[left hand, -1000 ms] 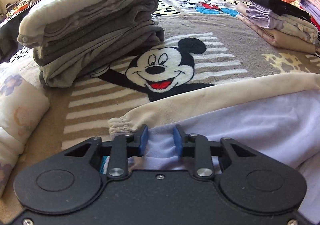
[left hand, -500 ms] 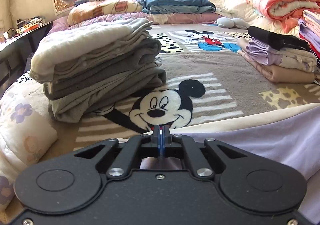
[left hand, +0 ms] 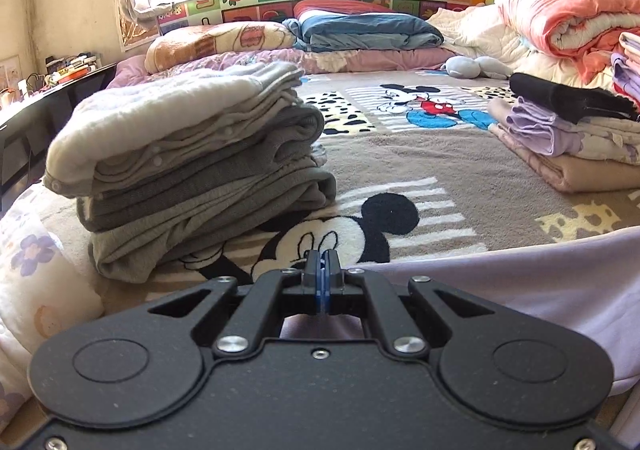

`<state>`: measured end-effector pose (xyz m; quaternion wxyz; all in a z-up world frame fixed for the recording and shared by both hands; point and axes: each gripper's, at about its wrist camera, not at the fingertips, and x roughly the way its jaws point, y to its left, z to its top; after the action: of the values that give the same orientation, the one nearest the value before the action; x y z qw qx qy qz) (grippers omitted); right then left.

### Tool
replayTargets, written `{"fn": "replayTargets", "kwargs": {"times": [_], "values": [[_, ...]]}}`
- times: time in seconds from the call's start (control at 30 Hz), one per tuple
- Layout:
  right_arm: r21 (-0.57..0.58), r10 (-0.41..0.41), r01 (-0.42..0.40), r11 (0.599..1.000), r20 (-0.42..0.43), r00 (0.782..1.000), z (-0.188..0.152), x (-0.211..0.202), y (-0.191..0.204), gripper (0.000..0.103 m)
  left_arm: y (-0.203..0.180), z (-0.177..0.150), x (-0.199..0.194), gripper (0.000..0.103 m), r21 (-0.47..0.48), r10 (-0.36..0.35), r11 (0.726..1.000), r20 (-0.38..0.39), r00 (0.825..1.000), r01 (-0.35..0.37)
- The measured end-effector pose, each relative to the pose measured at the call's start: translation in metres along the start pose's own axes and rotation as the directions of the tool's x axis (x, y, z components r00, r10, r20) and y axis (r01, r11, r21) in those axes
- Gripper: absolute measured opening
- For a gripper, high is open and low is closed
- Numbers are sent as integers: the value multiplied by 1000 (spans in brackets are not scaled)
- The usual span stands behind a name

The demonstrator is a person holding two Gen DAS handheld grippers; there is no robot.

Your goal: Fold clothes

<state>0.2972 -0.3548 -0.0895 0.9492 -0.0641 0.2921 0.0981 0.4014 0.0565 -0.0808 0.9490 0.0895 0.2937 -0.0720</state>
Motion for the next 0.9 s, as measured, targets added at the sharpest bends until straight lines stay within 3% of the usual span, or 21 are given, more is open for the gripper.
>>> {"fn": "replayTargets", "kwargs": {"times": [0.07,0.13,0.2,0.23,0.27,0.4,0.57,0.67,0.8,0.9], "values": [[3,-2,3,1000,-41,999,-5,11,1,3,-9,-6,16,3,41,12,999,-67,998,-9],[-8,-17,16,1000,-95,995,-15,25,3,3,-13,-6,13,6,61,34,998,-64,997,-31],[-15,-43,42,999,-75,996,-14,20,6,5,-9,0,-1,26,36,21,999,-28,999,-20],[-15,-57,57,998,-54,997,-11,15,6,5,-3,4,-10,40,8,17,1000,-7,1000,-17],[-4,-58,57,998,-42,997,-9,11,3,6,4,7,-19,43,-25,17,1000,12,1000,-17],[8,-61,62,998,-33,998,-5,-1,-5,11,37,6,-42,43,-215,12,977,11,1000,-9],[-34,-56,55,998,-24,998,1,-8,5,13,64,-21,-52,43,-385,21,922,-54,998,-40],[-55,1,-3,999,-26,1000,3,-9,18,21,85,-39,-50,43,-513,-8,858,-79,997,-34],[-68,70,-73,995,-48,996,3,-6,35,22,99,-46,-43,43,-636,-90,771,-56,994,34],[-89,130,-134,987,-51,990,4,-6,54,22,91,-47,-32,43,-644,-120,764,-66,991,50]]}}
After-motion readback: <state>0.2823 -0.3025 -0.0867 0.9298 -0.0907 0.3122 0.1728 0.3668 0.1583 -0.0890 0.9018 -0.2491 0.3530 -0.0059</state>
